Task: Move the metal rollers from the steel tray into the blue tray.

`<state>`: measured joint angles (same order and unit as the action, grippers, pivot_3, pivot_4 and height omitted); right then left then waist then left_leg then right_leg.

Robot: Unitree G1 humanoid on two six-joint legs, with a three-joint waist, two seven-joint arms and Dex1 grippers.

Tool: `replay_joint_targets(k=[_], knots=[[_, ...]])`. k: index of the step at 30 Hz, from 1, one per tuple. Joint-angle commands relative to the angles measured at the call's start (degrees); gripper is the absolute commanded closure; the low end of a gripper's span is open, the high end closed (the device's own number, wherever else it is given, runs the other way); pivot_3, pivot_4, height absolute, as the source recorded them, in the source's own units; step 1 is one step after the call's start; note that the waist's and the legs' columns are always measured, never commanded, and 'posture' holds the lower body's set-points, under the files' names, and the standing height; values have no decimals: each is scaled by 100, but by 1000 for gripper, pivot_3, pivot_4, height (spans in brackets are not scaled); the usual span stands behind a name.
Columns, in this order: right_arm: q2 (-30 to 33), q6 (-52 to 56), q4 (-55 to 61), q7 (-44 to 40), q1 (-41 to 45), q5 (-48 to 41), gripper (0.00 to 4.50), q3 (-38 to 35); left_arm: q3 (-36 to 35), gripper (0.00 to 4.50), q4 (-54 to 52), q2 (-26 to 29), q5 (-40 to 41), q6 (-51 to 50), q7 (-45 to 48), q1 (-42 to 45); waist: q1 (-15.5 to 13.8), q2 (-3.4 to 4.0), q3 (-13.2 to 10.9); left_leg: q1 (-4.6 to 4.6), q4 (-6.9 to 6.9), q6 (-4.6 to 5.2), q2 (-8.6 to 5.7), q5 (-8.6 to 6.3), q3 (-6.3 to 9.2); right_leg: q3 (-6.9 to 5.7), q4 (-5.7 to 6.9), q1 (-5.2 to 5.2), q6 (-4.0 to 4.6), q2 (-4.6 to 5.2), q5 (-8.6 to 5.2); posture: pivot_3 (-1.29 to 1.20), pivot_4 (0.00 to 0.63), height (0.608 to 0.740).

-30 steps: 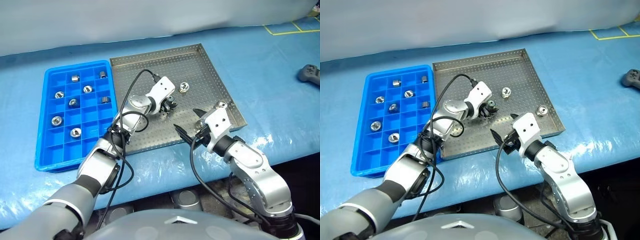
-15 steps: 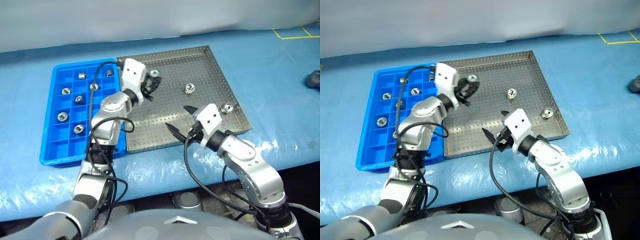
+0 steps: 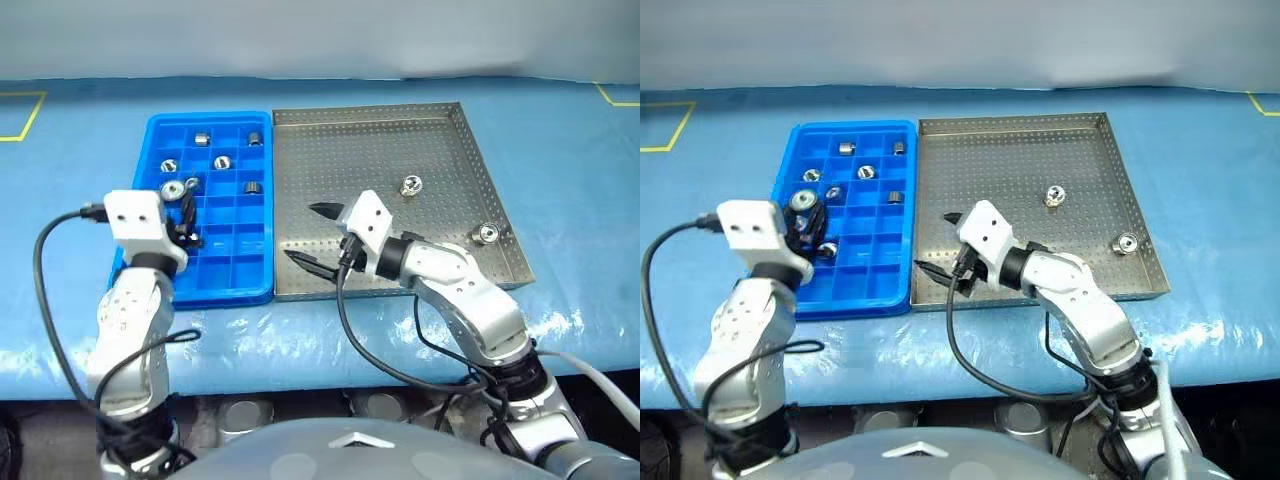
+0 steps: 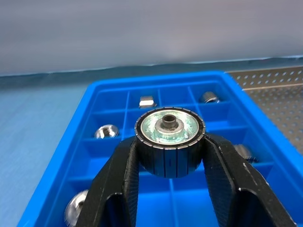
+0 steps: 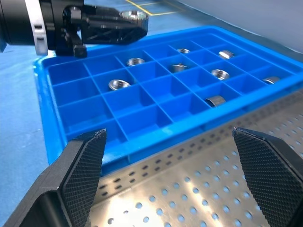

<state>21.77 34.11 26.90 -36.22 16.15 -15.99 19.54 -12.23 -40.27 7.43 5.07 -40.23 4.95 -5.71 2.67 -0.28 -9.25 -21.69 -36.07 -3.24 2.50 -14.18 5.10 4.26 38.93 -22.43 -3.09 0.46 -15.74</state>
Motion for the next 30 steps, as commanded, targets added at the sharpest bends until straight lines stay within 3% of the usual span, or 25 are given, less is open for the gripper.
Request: replay_joint_targets(k=[1,13,22,26,30], knots=[[-138,-273,-210,-344,325,-52,0,215,-171,2839,-735,-53,-75,-87,-185,-445,-93,-2,1,0,1,-1,0,1,2,-2,0,0,0,0,0,150,150,740],[-394,-543,-665,-780,620,8,0,502,-113,2839,-1205,-480,-62,-398,-586,-1510,-437,-4,2,0,1,-4,1,2,10,-13,-2,3,4,1,-3,205,150,740],[-371,-321,-222,-355,195,-16,0,191,76,35,-822,-241,71,-541,-400,-823,-412,-4,2,-2,5,-4,1,2,11,-15,-4,2,7,0,-4,95,150,740],[-461,-135,91,189,-126,18,0,-113,360,35,-494,-48,21,-125,-225,-369,-329,-4,4,-3,4,-5,-1,3,7,-12,-8,2,6,3,-3,44,150,740],[-742,197,244,1263,-323,419,0,-498,894,35,65,78,41,618,157,190,-177,-3,4,-4,5,-7,1,3,7,-13,-7,0,6,2,-3,-37,150,740]])
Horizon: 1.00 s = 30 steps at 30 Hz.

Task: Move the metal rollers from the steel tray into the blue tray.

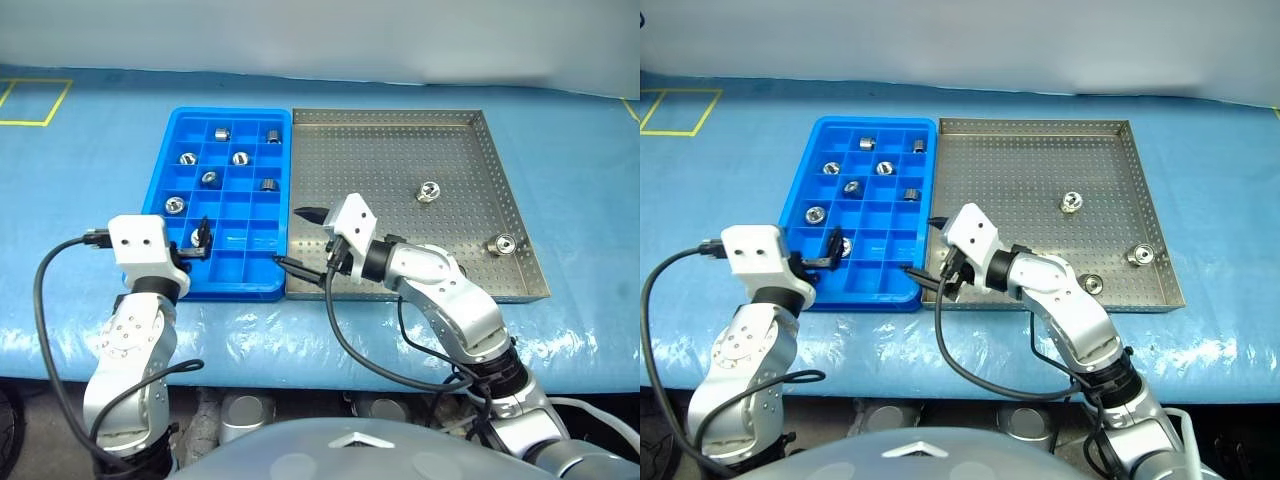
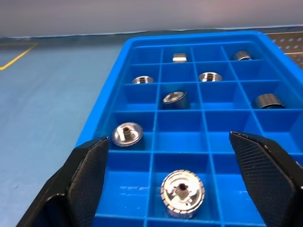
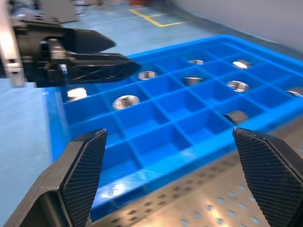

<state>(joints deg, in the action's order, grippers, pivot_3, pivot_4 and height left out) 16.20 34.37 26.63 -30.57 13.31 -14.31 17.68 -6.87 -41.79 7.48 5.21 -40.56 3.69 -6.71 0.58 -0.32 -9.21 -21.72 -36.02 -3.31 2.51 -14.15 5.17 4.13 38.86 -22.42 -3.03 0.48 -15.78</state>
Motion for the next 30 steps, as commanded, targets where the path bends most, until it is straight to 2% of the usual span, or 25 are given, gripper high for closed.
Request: replay_joint_targets(k=[1,9,15,22,28,30], knots=[[-243,220,264,873,-43,328,0,-359,436,35,320,70,47,854,364,355,71,1,1,0,0,-1,0,0,-1,2,1,0,0,1,0,-37,150,740],[-1336,333,-535,3142,287,1583,0,-734,1466,35,1013,308,206,1649,1347,696,439,4,2,-4,9,-1,0,1,-11,14,2,-11,0,0,1,-118,150,740],[-1946,39,-1989,4559,1067,2324,0,-1097,1825,35,1163,403,360,1891,1817,695,587,5,2,-5,7,0,0,0,-15,19,7,-15,0,0,1,-127,150,740],[-2397,-601,-3821,5654,2029,2214,0,-1993,2045,35,1137,802,544,1788,2389,632,678,8,1,-6,10,4,-1,-1,-15,21,8,-17,1,0,1,-93,150,740],[-2685,-836,-4918,6278,2648,1453,0,-3076,2074,35,1041,868,621,1732,2425,489,637,12,-1,-8,11,8,-2,-4,-15,20,7,-16,2,1,1,-62,150,740],[-2677,-904,-5173,6278,2771,1263,0,-3206,2065,35,1012,863,645,1715,2413,425,631,15,-1,-8,11,9,-2,-4,-15,21,8,-16,2,1,1,-58,150,740]])
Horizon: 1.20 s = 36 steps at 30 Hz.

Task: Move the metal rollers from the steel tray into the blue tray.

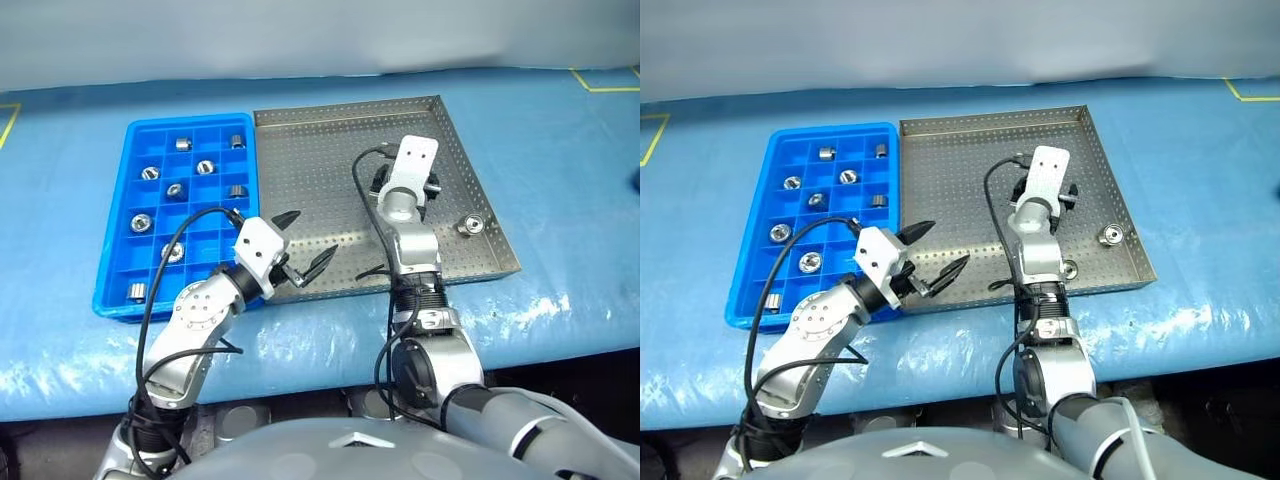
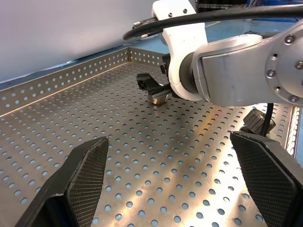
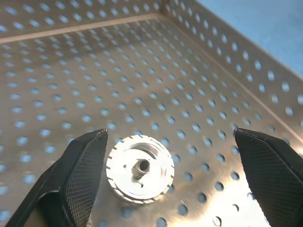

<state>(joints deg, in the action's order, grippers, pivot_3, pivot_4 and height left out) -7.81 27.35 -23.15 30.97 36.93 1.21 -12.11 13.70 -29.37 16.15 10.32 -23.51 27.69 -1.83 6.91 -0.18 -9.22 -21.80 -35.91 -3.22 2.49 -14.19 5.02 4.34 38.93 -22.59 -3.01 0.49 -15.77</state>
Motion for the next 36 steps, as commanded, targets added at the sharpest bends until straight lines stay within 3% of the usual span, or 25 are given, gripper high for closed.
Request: replay_joint_targets(k=[1,5,8,14,15,20,25,30,36], knots=[[-258,-232,-293,119,448,-334,0,-237,6,35,-237,-4,139,11,9,-86,6,3,-1,0,0,0,0,0,0,0,0,0,0,0,0,-58,150,740],[-210,-243,-587,-200,506,-625,0,-221,-16,35,-258,14,134,65,-11,-208,17,11,-1,6,-1,2,2,0,-4,5,6,-1,0,-4,0,-43,150,740],[-207,-228,-574,-316,458,-688,567,-124,-39,0,-256,35,124,99,-37,-249,1,12,0,8,-1,2,3,0,-2,4,7,1,1,-5,0,-40,150,740],[-264,96,115,-766,131,-683,2522,347,-102,0,-257,32,139,173,-93,-343,0,15,-1,7,0,2,3,0,-4,6,7,-1,0,-5,0,-32,150,740],[-267,201,293,-876,72,-677,2688,476,-129,0,-260,3,141,191,-132,-367,-7,17,-3,7,1,2,3,0,-3,6,7,-2,1,-5,-1,-32,150,740],[-208,843,1607,-1992,-84,-781,2689,1589,-602,0,-419,-138,102,379,-584,-712,-14,18,-3,-4,10,3,5,-1,-4,8,6,-19,2,-5,-2,-6,150,740],[-164,1199,2148,-3170,168,-1062,2689,2371,-1269,0,-820,-267,55,432,-1161,-1121,-147,17,-5,-5,13,3,9,-1,-1,2,6,-21,5,-7,-4,81,150,740],[-278,1019,1858,-3990,312,-1174,2689,2837,-1699,0,-1305,-321,-65,351,-1581,-1556,-437,15,-4,-4,13,2,8,-1,2,-6,1,-17,6,-5,-4,197,150,740],[-559,758,938,-4402,569,-1131,2689,3115,-2046,0,-1866,-547,-147,331,-1973,-2307,-789,12,-4,-6,19,0,7,0,3,-12,-6,-17,6,-2,-4,301,150,740]])
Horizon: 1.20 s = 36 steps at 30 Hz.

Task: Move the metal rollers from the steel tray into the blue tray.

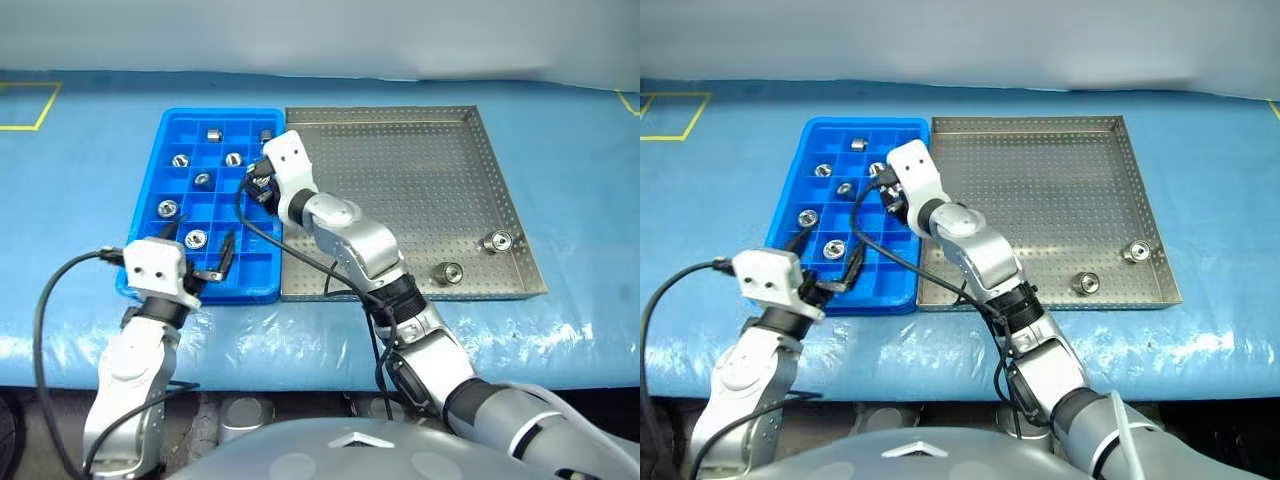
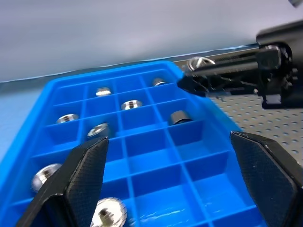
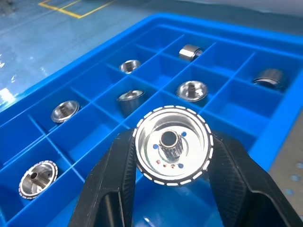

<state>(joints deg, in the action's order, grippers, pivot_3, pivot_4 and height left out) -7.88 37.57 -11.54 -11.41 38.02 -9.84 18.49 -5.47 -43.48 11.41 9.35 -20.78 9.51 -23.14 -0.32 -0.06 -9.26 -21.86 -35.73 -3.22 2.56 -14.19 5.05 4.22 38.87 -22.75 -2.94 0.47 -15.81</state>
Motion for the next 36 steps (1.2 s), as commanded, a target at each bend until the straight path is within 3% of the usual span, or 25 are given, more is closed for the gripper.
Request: replay_joint_targets(k=[1,14,20,22,27,32,36], knots=[[-592,-307,-379,-207,503,-37,2689,47,-147,0,-511,-111,-62,63,-194,-274,-113,-1,0,0,0,0,0,0,1,-2,0,0,2,-1,-1,315,150,740],[-766,-532,-1745,-521,981,-280,2689,-193,-50,0,-538,-209,-53,26,-288,-411,-305,-2,3,14,11,-4,4,2,7,-10,4,6,13,-7,-8,311,150,740],[-704,-372,-1633,-416,866,-390,707,-232,8,0,-417,-125,-5,-60,-170,-256,-331,-1,4,14,11,-4,4,2,7,-10,3,7,14,-6,-9,261,150,740],[-628,-264,-1387,-275,772,-427,22,-300,54,0,-355,-73,8,-111,-87,-154,-326,-1,5,14,11,-4,3,2,7,-10,3,8,15,-6,-9,235,150,740],[-35,415,46,328,361,-318,22,-467,186,0,-134,37,68,-221,90,245,-280,0,3,1,12,-7,3,4,8,-11,1,-4,15,-5,-9,147,150,740],[1063,1815,2081,474,-262,-250,22,-898,448,0,216,95,162,-267,328,670,-142,0,4,-13,10,-9,-3,3,8,-14,-12,-5,15,4,-9,39,150,740],[1980,2768,3055,493,-642,-181,22,-1340,717,0,552,270,77,-180,620,998,51,0,3,-17,7,-7,-9,3,7,-13,-14,-5,15,10,-8,-18,150,740]])
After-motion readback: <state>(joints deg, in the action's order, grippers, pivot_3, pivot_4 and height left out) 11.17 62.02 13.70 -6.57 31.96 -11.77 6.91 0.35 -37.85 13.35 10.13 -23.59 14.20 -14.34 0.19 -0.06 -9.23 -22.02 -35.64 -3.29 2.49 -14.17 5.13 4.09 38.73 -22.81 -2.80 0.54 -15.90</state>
